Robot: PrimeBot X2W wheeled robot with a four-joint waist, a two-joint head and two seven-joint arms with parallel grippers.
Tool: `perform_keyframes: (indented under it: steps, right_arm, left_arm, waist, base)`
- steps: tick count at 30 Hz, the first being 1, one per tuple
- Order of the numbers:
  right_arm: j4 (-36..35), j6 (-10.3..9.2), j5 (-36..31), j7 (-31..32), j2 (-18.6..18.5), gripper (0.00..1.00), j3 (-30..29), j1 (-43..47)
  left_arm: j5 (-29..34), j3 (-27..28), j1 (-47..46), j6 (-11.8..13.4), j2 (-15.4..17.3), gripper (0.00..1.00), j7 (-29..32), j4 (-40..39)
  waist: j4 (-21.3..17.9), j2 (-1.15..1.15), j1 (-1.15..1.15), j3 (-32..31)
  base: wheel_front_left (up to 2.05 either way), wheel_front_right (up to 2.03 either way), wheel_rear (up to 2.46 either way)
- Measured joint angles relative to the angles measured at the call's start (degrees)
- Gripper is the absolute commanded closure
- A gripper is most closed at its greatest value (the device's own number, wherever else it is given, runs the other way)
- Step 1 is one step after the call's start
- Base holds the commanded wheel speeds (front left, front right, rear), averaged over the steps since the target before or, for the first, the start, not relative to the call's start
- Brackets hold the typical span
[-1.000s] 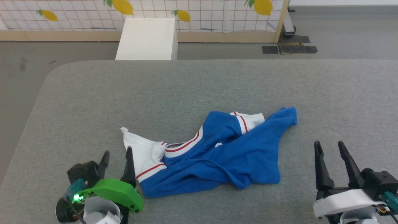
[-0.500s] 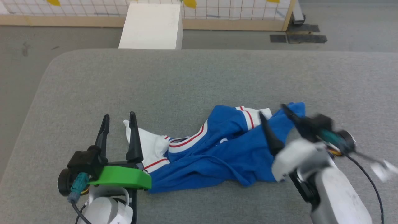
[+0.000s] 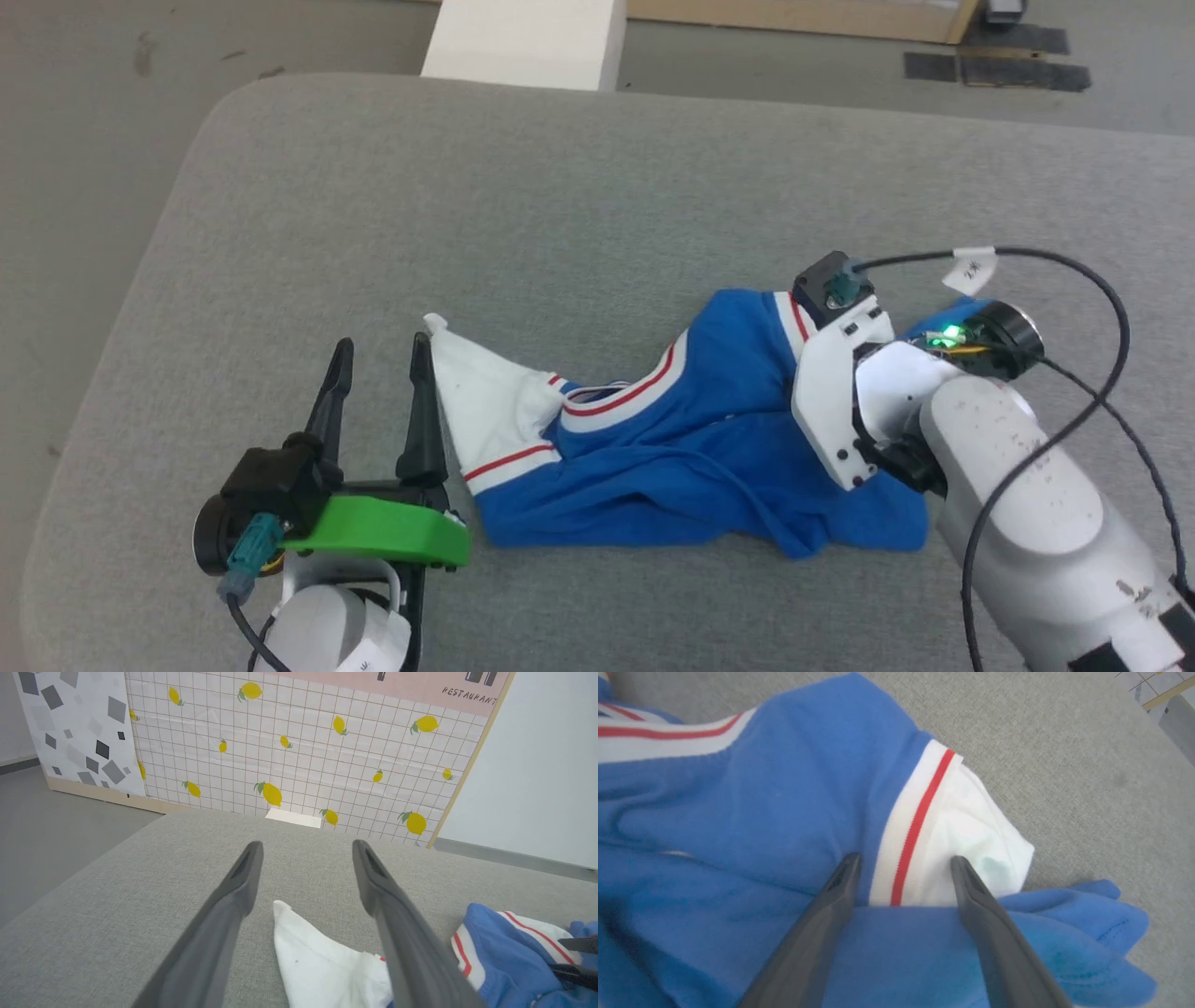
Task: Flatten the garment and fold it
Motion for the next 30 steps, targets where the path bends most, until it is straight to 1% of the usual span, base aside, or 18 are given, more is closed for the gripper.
perform_keyframes:
  steps: [1,2,4,6,9,13,16,20,23,25,27,30]
  right_arm:
    - [0.24,0.0,0.63,0.77,-0.23,0.66,0.41,-0.61]
    - [0.31,0.0,1.04,1.13,-0.41,1.0,0.67,-1.02]
    - [0.05,0.0,2.01,0.44,-0.58,1.0,0.41,-1.57]
    - [-0.47,0.0,2.27,-2.09,-0.56,1.0,-0.93,-1.66]
    - [-1.47,0.0,2.18,-6.68,-0.36,1.0,-4.64,-1.66]
    - [-4.35,0.0,0.62,-10.87,-0.47,1.0,-11.84,-1.47]
    - [-7.6,-0.01,-1.14,-11.85,-1.53,1.0,-17.88,-0.14]
    - [-14.17,-0.01,-4.15,-12.55,-3.11,1.0,-27.28,3.16]
    - [-19.49,-0.01,-6.67,-12.36,-3.19,1.0,-33.66,5.24]
    - [-22.29,0.0,-7.61,-10.2,-1.88,1.0,-38.05,7.59]
    - [-23.32,-0.01,-8.12,-7.24,-0.38,1.0,-40.92,10.9]
    - [-22.43,-0.01,-8.77,-2.22,1.55,1.0,-43.95,17.0]
  left_arm:
    - [0.12,0.16,0.0,-0.14,-0.05,0.0,0.0,0.13]
    - [0.12,0.29,0.0,-0.3,-0.1,0.0,0.0,0.22]
    - [0.15,0.47,0.01,-0.53,-0.19,0.0,0.0,0.52]
    - [0.12,0.59,0.02,-0.53,-0.2,0.0,0.0,0.7]
    - [0.11,0.62,0.05,-0.47,-0.24,0.0,0.0,1.01]
    - [0.11,1.04,0.14,-0.41,-0.29,0.0,0.0,1.2]
    - [0.12,1.21,0.42,-0.4,-0.33,0.0,0.0,1.36]
    - [0.13,1.52,1.08,-0.4,-0.35,0.0,0.0,1.53]
    - [0.14,1.71,1.52,-0.43,-0.35,0.0,0.0,1.56]
    - [0.14,1.64,1.7,-0.44,-0.35,0.0,0.0,1.6]
    - [0.14,1.56,1.76,-0.44,-0.36,0.0,0.0,1.59]
    - [0.14,1.43,1.76,-0.48,-0.36,0.0,0.0,1.65]
  waist:
    - [0.33,0.0,0.0,0.26]
    - [0.56,0.0,0.0,0.44]
    - [1.04,0.0,0.0,0.7]
    - [1.21,0.0,0.0,0.64]
    - [1.06,0.0,0.0,0.04]
    - [0.33,0.0,0.0,-1.29]
    - [-0.38,0.0,0.0,-2.47]
    - [-1.53,0.0,0.0,-4.08]
    - [-2.56,0.0,0.0,-4.91]
    - [-3.19,0.0,0.0,-5.43]
    - [-3.66,0.0,0.0,-5.77]
    - [-4.21,0.0,0.0,-5.92]
  base:
    - [0.0,0.0,0.0]
    - [0.0,0.0,0.0]
    - [0.0,0.0,0.0]
    - [0.0,0.0,0.0]
    - [0.0,0.0,0.0]
    - [0.0,0.0,0.0]
    - [0.0,0.0,0.0]
    - [0.0,0.0,0.0]
    - [0.0,0.0,0.0]
    - [0.0,0.0,0.0]
    - [0.0,0.0,0.0]
    - [0.0,0.0,0.0]
